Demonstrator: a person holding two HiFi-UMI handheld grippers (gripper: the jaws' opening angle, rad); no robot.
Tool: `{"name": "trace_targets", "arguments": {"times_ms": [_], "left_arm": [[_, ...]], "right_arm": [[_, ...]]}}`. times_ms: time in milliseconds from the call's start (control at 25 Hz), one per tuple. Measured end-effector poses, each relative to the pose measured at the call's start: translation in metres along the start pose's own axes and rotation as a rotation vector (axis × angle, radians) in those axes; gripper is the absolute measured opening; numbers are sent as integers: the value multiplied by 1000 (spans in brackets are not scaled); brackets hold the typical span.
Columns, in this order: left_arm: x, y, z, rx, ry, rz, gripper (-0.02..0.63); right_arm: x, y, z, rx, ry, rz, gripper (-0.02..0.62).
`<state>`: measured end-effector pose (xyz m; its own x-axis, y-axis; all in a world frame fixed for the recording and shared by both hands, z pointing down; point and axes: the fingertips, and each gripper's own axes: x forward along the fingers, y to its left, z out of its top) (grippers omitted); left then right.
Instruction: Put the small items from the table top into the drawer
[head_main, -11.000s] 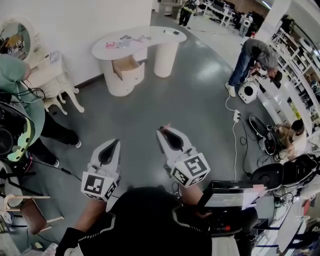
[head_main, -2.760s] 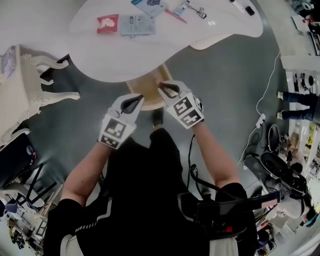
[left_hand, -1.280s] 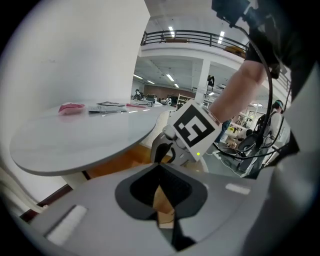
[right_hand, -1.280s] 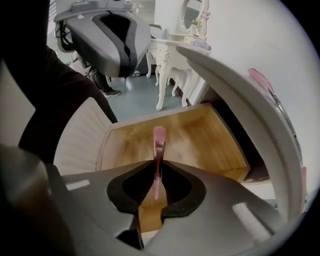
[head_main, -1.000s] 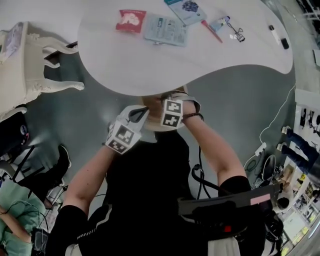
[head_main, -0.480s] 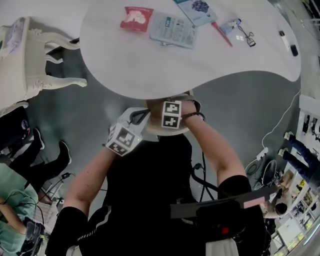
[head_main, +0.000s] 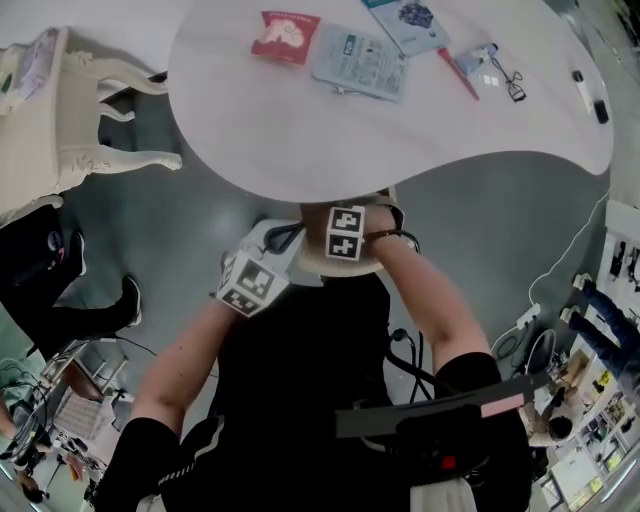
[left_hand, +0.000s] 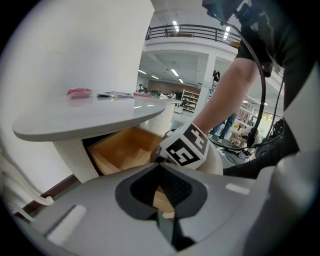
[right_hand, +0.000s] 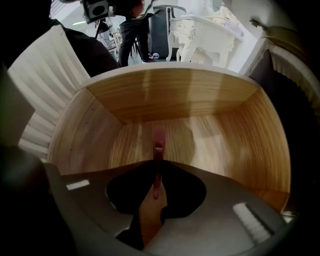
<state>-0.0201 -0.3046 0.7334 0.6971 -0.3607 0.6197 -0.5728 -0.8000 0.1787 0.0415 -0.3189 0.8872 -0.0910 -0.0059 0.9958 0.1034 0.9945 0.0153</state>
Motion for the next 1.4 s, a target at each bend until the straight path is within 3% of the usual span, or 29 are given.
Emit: {"name": "trace_targets", "arguments": {"times_ms": [880, 920, 1040, 1400], "left_arm": [[-11, 11, -3, -25, 0, 28, 0], [-12, 10, -4, -27, 3, 31, 0], [-16, 7, -4, -34, 6, 35, 0], [-31, 0, 3, -39, 2, 62, 0]], "right_arm": [[11, -3, -3, 52, 13, 8, 53], [10, -3, -3, 60, 10, 3, 64], [7, -1, -2, 76, -4, 0, 175], [-13, 3, 10, 58, -59, -10, 137]]}}
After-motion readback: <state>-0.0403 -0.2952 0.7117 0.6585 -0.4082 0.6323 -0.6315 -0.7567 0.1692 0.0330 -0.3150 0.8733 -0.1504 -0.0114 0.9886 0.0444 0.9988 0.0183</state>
